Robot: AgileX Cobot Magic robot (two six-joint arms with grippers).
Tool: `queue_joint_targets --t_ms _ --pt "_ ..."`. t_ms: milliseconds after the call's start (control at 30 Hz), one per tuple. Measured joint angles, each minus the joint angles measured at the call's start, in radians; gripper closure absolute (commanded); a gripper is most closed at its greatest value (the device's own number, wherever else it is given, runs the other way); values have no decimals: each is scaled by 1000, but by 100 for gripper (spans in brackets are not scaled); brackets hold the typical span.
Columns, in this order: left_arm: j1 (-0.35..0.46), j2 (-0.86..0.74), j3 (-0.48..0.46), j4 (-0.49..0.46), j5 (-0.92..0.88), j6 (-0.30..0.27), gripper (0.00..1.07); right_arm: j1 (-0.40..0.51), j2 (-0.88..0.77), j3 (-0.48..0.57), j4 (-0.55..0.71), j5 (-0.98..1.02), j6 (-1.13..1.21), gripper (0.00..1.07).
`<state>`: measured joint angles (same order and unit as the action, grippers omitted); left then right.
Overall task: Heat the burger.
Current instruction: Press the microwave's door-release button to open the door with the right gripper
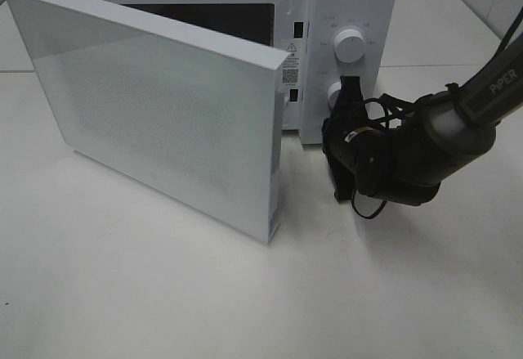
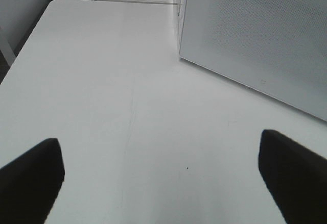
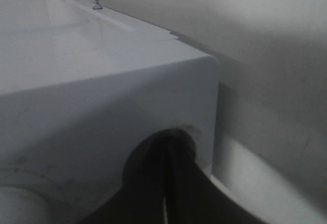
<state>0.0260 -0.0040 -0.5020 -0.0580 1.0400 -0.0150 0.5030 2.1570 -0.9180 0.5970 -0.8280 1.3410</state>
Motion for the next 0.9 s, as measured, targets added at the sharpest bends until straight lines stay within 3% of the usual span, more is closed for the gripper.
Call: queue_joint_targets --t_ms 900 --pt "0 0 0 0 0 0 9 -1 -41 17 17 46 -66 107"
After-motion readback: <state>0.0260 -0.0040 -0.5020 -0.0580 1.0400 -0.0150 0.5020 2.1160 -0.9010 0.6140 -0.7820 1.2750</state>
